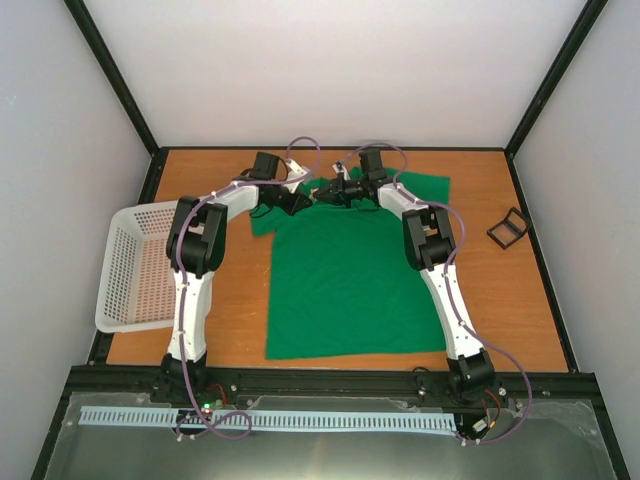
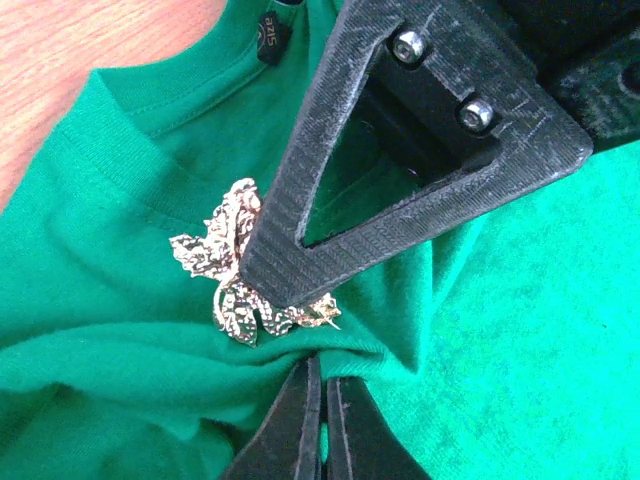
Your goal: Pin the brooch onto the clothing
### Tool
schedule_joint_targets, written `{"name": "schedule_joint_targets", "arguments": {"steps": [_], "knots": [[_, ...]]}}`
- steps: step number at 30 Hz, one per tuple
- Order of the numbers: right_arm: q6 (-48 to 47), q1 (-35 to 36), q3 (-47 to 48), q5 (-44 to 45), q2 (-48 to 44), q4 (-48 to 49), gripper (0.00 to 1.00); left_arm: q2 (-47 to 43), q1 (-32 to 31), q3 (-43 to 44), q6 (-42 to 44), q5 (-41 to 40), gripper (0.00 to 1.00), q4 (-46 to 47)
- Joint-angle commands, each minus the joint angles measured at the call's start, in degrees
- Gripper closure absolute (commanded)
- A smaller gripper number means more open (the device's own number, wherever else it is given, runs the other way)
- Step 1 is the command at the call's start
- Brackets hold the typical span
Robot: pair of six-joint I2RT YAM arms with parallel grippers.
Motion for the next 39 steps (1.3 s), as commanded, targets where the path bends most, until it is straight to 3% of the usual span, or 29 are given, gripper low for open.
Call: {"name": "schedule_joint_targets", "arguments": {"steps": [1, 13, 23, 31, 34, 39], "knots": [[-1.92, 0.60, 0.44, -0.26, -1.27, 0.56, 0.97, -2.75, 1.03, -0.05, -1.99, 1.95, 0.99, 1.86], [-0.85, 1.08, -9.93, -0.55, -6.55, 11.04, 0.97, 1.20, 1.48, 5.04, -4.55, 3.53, 0.99, -2.14], [4.58, 1.07, -10.96, -0.03, -6.35, 18.64, 0.97, 5.20, 1.66, 9.90, -3.91, 4.26, 0.99, -11.06], [6.96, 1.16, -12.55, 0.59, -6.53, 22.41, 0.97, 6.75, 1.66, 10.55, -6.44, 2.69, 0.99, -12.50], [11.77, 1.25, -12.43, 0.14, -6.02, 27.61, 0.97, 7.22, 1.66, 10.02, -7.58, 1.81, 0.99, -12.12], [8.10, 1.25, -12.52, 0.36, -6.70, 23.02, 0.97, 8.71, 1.81, 14.25, -7.79, 1.33, 0.99, -13.43]]}}
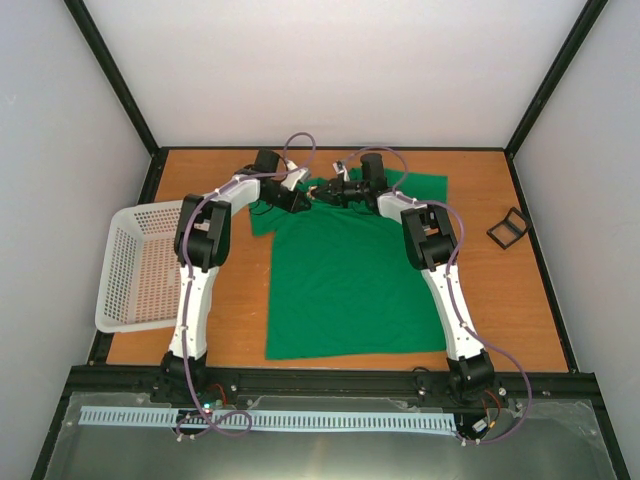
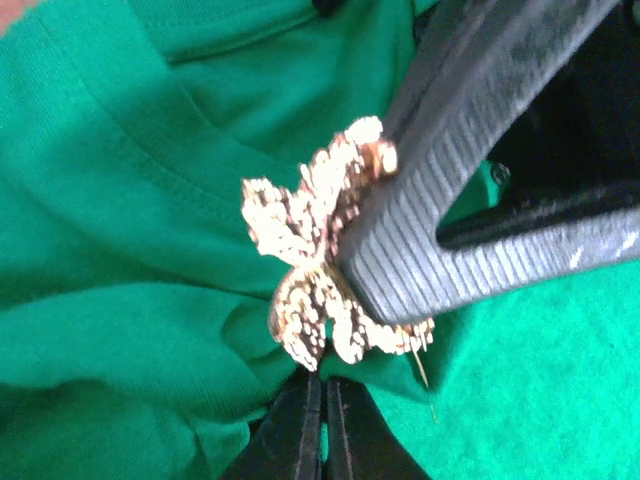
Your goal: Pin the brooch onto the clothing
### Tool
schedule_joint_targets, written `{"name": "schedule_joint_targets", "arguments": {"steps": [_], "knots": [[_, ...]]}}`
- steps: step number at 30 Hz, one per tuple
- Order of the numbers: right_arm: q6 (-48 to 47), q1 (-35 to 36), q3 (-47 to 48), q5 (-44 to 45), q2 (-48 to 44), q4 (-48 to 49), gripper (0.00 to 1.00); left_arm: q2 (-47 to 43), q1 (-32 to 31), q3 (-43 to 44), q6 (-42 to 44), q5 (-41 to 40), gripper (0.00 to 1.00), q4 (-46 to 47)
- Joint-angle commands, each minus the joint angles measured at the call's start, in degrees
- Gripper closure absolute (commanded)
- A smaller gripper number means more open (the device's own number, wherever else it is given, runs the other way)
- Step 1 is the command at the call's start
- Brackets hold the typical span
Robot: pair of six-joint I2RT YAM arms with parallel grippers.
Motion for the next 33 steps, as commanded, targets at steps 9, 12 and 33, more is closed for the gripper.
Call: {"name": "schedule_joint_targets", "arguments": {"steps": [9, 12, 33], "knots": [[-8.22, 0.58, -0.43, -1.72, -2.95, -7.08, 0.97, 0.86, 0.83, 5.32, -0.61, -0.90, 0.99, -1.18], [-7.72, 0.83, -1.25, -2.81, -3.43, -5.49, 0.97, 1.72, 1.28, 6.09, -1.99, -1.17, 0.99, -1.26], [-16.77, 0.29, 7.64, -8.65, 1.70, -8.70, 0.97, -11.97, 8.13, -8.52, 1.97, 14.36, 0.56, 3.08]]}}
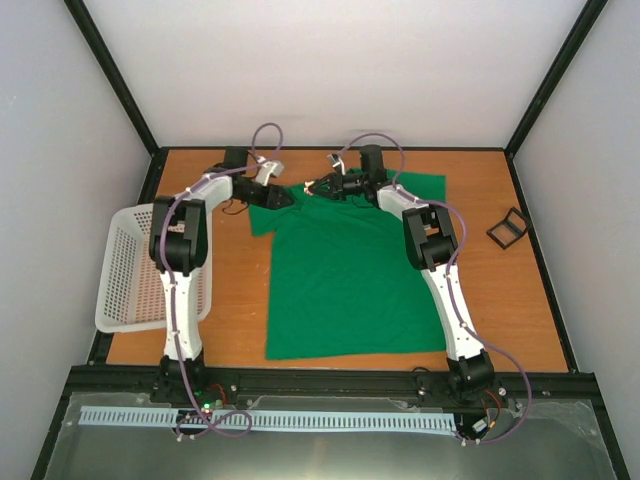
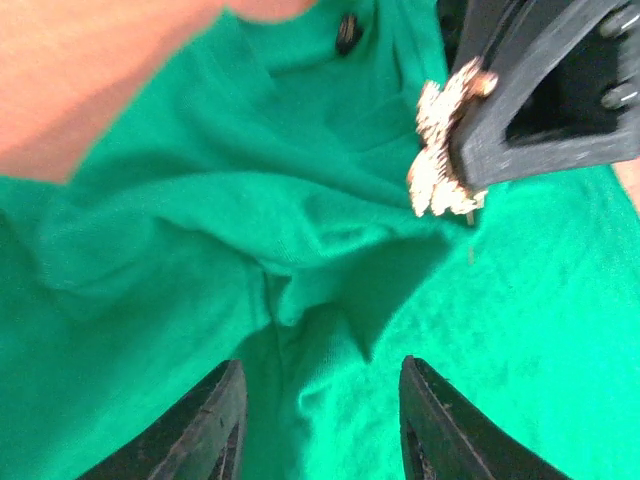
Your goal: Pin the brooch onto the clothing
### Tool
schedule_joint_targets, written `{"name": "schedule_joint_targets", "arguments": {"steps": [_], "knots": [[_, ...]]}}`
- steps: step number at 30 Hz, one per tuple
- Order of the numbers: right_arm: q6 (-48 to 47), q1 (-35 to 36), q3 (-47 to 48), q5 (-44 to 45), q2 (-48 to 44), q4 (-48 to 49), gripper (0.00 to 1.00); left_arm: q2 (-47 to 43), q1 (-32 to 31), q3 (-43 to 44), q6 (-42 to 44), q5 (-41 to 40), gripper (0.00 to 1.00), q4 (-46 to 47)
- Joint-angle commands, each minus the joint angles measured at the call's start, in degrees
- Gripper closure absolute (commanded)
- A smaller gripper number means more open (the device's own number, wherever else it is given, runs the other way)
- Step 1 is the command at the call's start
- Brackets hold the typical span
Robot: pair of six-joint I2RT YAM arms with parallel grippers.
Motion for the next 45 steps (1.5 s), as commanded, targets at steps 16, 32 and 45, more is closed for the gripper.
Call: {"name": "schedule_joint_targets", "arguments": {"steps": [16, 32, 45], "knots": [[-9.96, 0.29, 3.27, -3.33, 0.89, -7.90, 0.97, 7.92, 1.65, 10.06, 1.98, 24.52, 0.53, 6.36], [-9.48, 0.28, 3.64, -3.65, 0.98, -7.35, 0.97, 12.13, -0.14, 13.57, 0.57, 26.31, 0.71, 5.15], [-6.63, 0.51, 3.56, -3.95, 1.16, -4.16, 0.97, 13.29, -0.60, 14.53, -0.26, 27.33, 0.96, 6.00]]}}
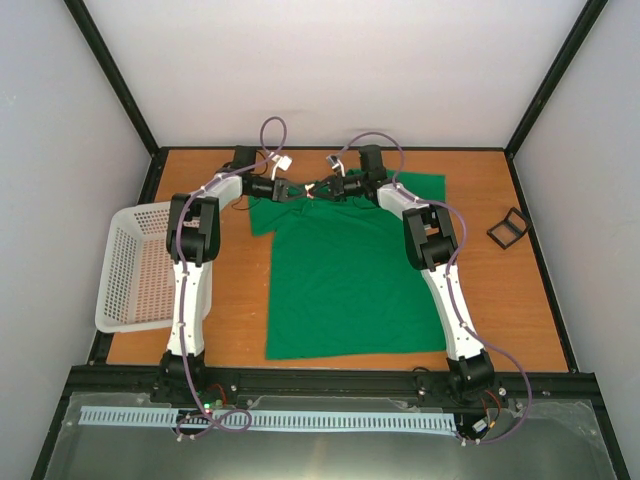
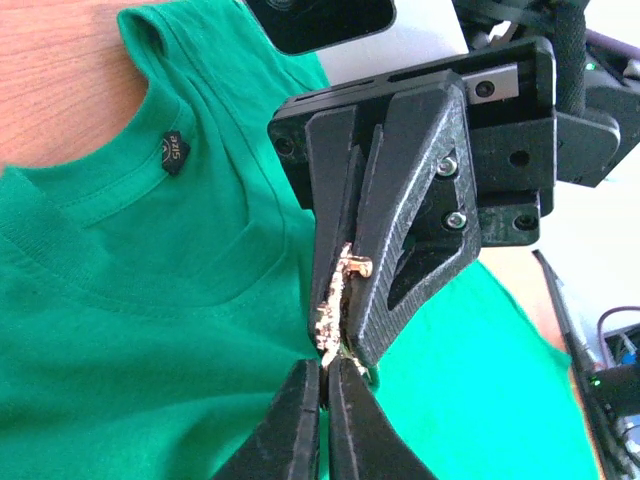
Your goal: Pin the brooch onto the clothing
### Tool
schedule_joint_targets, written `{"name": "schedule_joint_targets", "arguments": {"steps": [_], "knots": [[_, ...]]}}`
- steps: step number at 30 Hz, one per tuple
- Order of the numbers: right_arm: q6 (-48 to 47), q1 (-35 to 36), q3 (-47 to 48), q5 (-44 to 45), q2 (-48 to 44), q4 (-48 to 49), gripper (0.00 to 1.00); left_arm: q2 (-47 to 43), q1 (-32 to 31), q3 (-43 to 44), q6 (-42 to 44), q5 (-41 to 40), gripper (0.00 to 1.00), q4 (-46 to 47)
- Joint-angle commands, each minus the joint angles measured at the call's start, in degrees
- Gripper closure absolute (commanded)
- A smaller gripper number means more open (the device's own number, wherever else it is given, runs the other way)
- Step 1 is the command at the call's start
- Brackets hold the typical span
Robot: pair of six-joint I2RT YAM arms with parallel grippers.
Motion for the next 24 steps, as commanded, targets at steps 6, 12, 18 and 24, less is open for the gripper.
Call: {"name": "schedule_joint_targets", "arguments": {"steps": [6, 12, 18, 24], "knots": [[0.82, 0.22, 3.83, 1.58, -0.29, -0.67, 0.82, -0.25, -0.49, 0.62, 2.11, -0.59, 0.99, 1.38], [-7.22, -1.59, 4.10, 5.07, -4.16, -10.76, 0.61, -3.30, -0.49, -4.62, 3.00, -1.95, 0.99, 5.04], [-34.54, -2.87, 3.51, 11.58, -9.57, -30.14, 0.50, -3.60, -0.41, -4.87, 2.76, -1.47, 0.99, 5.75], [-62.61, -2.66, -5.98, 17.29, -16.18, -39.55, 0.43, -3.06, -0.24, -3.95, 1.72, -0.33, 0.99, 4.62]]}}
